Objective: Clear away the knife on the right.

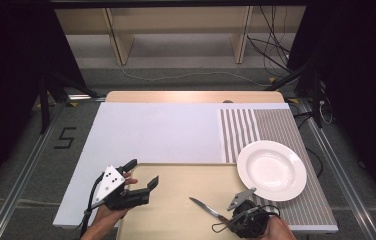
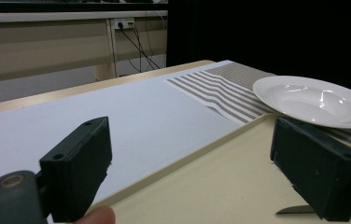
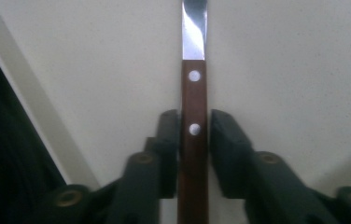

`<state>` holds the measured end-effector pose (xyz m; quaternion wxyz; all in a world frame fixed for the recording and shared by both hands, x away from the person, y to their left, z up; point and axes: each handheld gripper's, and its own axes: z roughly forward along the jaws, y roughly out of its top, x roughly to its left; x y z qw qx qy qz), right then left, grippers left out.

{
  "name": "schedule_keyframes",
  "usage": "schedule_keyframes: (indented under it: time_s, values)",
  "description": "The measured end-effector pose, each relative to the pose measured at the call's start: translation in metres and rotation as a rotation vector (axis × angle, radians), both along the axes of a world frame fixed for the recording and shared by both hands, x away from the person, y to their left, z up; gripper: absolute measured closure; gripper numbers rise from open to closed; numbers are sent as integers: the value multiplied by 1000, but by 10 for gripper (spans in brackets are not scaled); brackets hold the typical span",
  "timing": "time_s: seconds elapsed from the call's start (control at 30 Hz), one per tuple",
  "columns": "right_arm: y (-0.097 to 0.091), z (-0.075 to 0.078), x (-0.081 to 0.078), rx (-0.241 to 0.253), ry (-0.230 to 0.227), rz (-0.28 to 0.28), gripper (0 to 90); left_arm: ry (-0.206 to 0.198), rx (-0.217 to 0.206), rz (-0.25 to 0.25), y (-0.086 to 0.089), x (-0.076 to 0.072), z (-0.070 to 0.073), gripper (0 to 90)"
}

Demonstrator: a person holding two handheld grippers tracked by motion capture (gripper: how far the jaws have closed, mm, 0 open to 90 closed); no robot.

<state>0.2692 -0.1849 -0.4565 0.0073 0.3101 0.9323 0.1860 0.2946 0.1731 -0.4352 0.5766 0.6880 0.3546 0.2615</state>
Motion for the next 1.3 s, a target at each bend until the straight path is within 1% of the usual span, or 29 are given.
schedule_keyframes:
  time_s: [0.03, 0.07, 0.1, 0.13, 0.2, 0.23, 0.3, 0.33, 0.37, 0.4, 0.43, 0.5, 0.57, 0.67, 0.7, 0.73, 0.8, 0.83, 0.93, 0.97, 1.03, 1.13, 1.23, 1.3]
  values:
    - [0, 1, 0, 9, 0, 4, 600, 0, 0, 0, 0, 0, 0, 125]
    - [0, 3, 1, 23, -5, 7, 549, 0, 0, 1, 0, 0, 0, 125]
    - [0, 4, 2, 22, -16, 16, 553, 0, 1, 1, 0, 0, 0, 125]
    - [0, 7, 1, 21, -37, 30, 552, 1, 1, 1, 0, 1, -1, 125]
    - [1, 10, 0, 49, -75, 31, 562, 2, 2, 2, 0, 1, -1, 125]
    - [1, 12, -1, 66, -84, 37, 576, 2, 3, 1, 0, 1, -1, 126]
    - [1, 15, -1, 96, -130, 59, 638, 1, 3, 1, 0, 0, -1, 126]
    - [1, 16, -1, 117, -147, 63, 701, 1, 4, 1, 0, 0, -1, 126]
    - [2, 16, -1, 134, -168, 80, 766, 2, 4, 1, 0, 1, -1, 126]
    - [3, 17, -1, 140, -181, 96, 795, 2, 5, 1, 0, 1, -1, 127]
    - [4, 16, -1, 137, -185, 107, 811, 3, 5, 0, 0, 1, -1, 127]
    - [7, 15, 0, 135, -179, 142, 837, 4, 4, 1, 0, 1, -1, 126]
    - [11, 13, 0, 137, -176, 164, 851, 3, 3, 0, 0, 1, -1, 127]
    - [17, 10, 1, 143, -174, 179, 874, 4, 4, 0, 0, 1, -1, 127]
    - [19, 10, 1, 140, -166, 189, 885, 3, 5, 0, 0, 1, -1, 127]
    - [20, 8, 1, 132, -169, 195, 894, 3, 6, 0, 0, 1, -1, 127]
    - [22, 6, 0, 122, -166, 187, 900, 4, 4, 1, 0, 1, -1, 127]
    - [23, 6, 0, 116, -163, 191, 900, 4, 6, 1, 0, 1, -1, 127]
    - [24, 2, 2, 101, -176, 226, 900, 4, 8, 1, 0, 1, -2, 127]
    - [25, 1, 1, 93, -174, 223, 900, 3, 8, 0, 0, 1, -2, 127]
    - [26, -1, 2, 77, -172, 238, 900, 3, 8, 0, 0, 1, -2, 127]
    - [27, -4, 3, 61, -165, 234, 900, 4, 7, 1, 0, 1, -2, 127]
    - [25, -4, 4, 41, -170, 226, 900, 1, 7, 1, 0, 1, -1, 127]
    - [23, -4, 5, 37, -166, 206, 900, 1, 6, 2, 0, 1, -1, 127]
